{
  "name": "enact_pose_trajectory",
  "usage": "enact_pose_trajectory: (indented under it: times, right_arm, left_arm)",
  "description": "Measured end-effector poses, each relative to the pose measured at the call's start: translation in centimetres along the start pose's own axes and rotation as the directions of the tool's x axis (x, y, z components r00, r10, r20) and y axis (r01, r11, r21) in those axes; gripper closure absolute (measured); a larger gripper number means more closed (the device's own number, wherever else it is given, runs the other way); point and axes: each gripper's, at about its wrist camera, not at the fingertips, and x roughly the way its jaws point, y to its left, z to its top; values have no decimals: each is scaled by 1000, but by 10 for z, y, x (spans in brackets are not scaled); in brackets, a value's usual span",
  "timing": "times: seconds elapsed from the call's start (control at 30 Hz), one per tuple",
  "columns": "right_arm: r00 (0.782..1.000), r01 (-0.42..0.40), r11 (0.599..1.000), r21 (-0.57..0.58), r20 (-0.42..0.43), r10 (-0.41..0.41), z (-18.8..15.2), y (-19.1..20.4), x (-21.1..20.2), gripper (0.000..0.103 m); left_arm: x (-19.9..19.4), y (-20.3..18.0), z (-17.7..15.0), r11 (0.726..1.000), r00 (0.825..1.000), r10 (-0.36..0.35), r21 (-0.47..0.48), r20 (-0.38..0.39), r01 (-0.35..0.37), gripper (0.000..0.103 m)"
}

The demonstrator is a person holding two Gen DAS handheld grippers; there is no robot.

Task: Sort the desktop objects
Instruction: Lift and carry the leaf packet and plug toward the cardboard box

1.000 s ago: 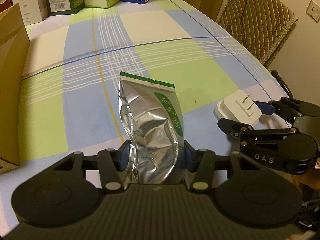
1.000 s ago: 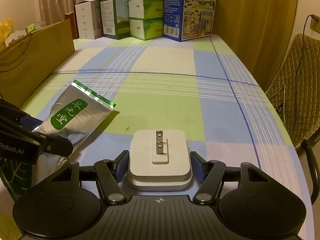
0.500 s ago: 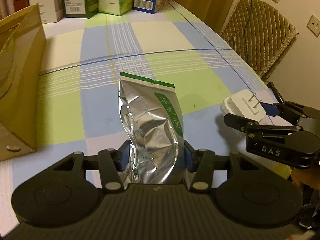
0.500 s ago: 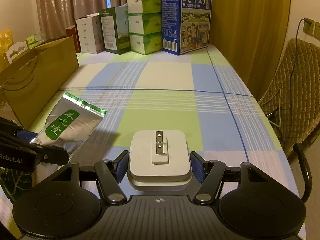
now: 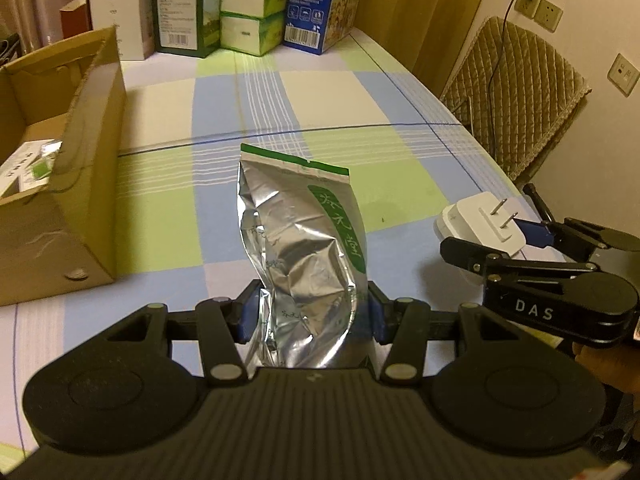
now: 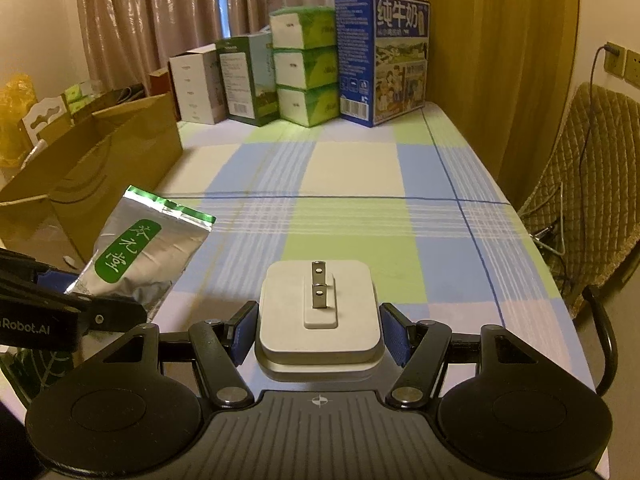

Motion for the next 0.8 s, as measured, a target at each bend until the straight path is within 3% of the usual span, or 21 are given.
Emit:
enact_pose_trajectory:
  times: [0.8]
  right_arm:
    - [995, -87, 994, -61, 42, 89, 19, 61, -24, 41]
  left_arm:
    - [-74, 35, -18, 996, 995, 70, -60, 68, -66, 56]
